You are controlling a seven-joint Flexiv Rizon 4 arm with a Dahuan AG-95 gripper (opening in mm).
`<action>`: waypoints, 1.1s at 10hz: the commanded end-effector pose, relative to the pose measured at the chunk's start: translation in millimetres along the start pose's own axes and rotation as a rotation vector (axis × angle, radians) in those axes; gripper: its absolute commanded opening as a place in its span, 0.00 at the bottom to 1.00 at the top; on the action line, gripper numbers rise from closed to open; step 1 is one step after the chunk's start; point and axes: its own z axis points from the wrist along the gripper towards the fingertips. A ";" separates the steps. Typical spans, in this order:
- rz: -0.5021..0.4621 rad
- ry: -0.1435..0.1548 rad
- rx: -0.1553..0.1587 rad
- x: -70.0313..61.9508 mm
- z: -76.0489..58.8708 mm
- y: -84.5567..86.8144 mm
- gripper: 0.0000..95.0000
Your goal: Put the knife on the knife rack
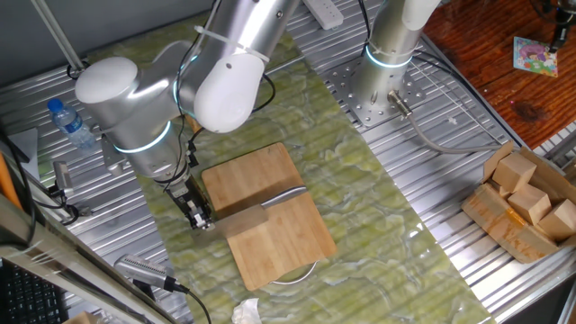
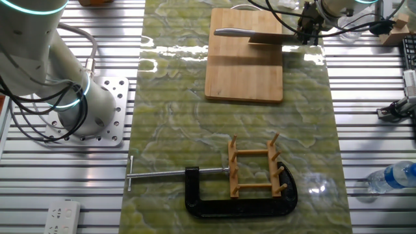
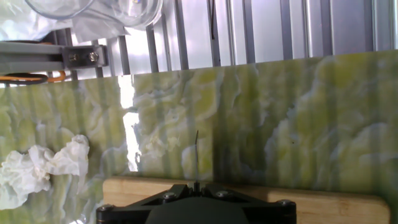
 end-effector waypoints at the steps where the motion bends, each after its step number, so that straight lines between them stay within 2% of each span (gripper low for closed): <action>1: 0.000 -0.003 -0.002 -0.1 1.7 0.7 0.00; 10: -0.005 -0.009 0.009 0.0 1.4 0.8 0.00; 11: -0.007 -0.008 0.010 0.2 0.9 0.6 0.20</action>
